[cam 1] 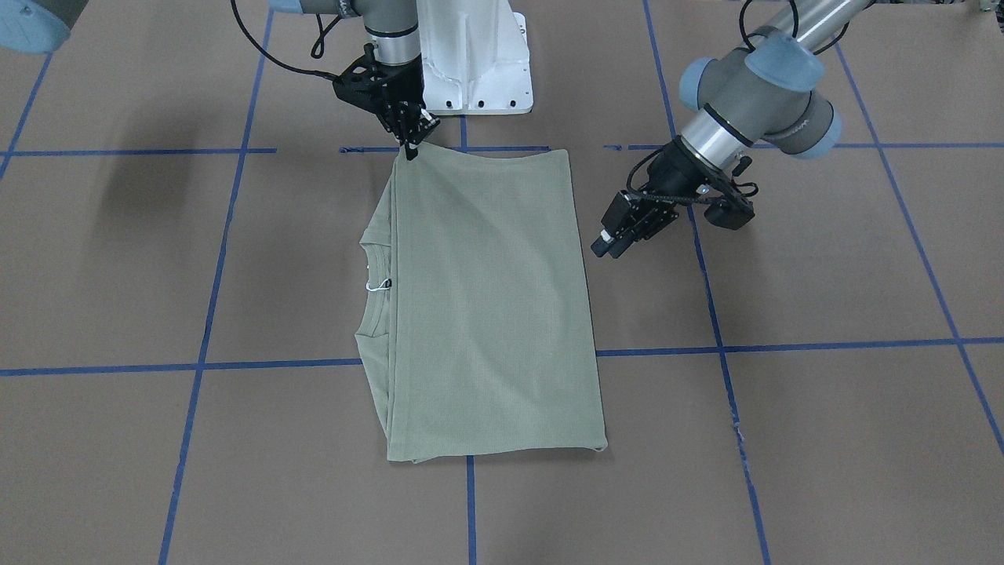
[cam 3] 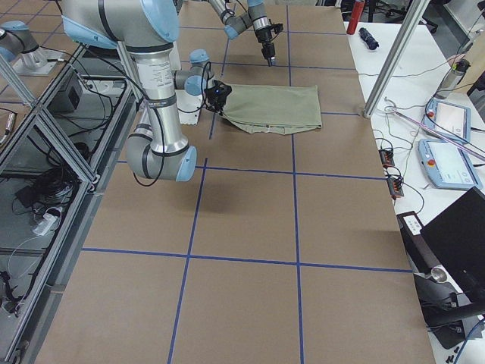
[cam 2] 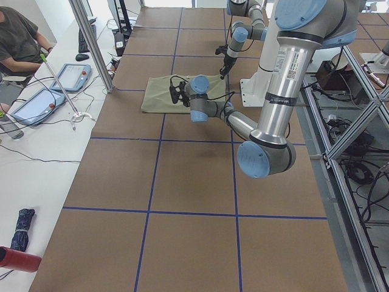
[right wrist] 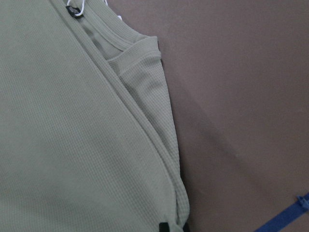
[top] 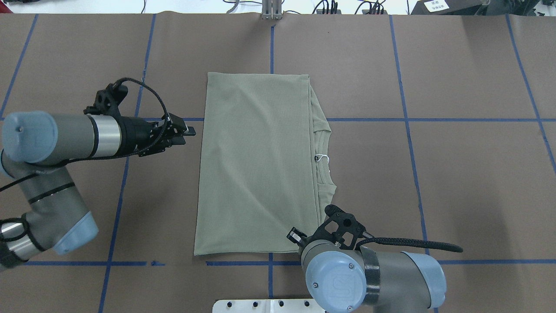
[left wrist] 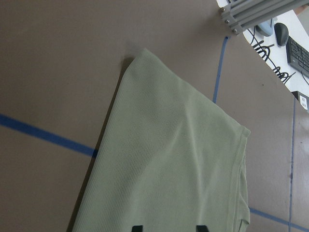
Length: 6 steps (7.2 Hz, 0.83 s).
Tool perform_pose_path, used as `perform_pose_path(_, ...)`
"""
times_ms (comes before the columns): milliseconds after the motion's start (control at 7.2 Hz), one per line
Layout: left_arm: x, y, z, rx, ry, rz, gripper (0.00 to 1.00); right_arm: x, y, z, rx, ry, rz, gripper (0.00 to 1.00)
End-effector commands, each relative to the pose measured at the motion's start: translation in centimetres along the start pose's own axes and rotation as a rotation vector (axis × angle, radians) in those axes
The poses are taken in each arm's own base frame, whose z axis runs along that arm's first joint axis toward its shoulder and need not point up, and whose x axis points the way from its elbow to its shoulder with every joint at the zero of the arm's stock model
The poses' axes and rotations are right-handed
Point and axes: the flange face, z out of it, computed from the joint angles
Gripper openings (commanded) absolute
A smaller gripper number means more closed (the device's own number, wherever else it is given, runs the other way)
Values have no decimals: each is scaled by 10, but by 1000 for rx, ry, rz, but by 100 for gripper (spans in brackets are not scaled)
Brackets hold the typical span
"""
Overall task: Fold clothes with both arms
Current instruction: 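Lower the left gripper to the shirt's other near corner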
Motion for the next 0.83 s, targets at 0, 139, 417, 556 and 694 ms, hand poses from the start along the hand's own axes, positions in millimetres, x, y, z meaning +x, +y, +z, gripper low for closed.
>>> perform_pose_path(0, -59, 73, -14, -37, -77, -58, 54, 2, 0, -1, -1, 1, -1, 0)
perform_pose_path(139, -74, 96, -7, -53, -111, -84, 56, 2, 1, -1, -2, 2, -1, 0)
perform_pose_path(417, -74, 140, 11, -73, -194, -156, 58, 2, -1, -4, -4, -3, 1, 0)
perform_pose_path(556, -73, 150, 14, -84, -193, -157, 58, 2, -1, -4, -5, -2, 1, 0)
perform_pose_path(694, -63, 155, 21, -84, -205, -165, 58, 1, -1, -5, -6, -5, 3, 0)
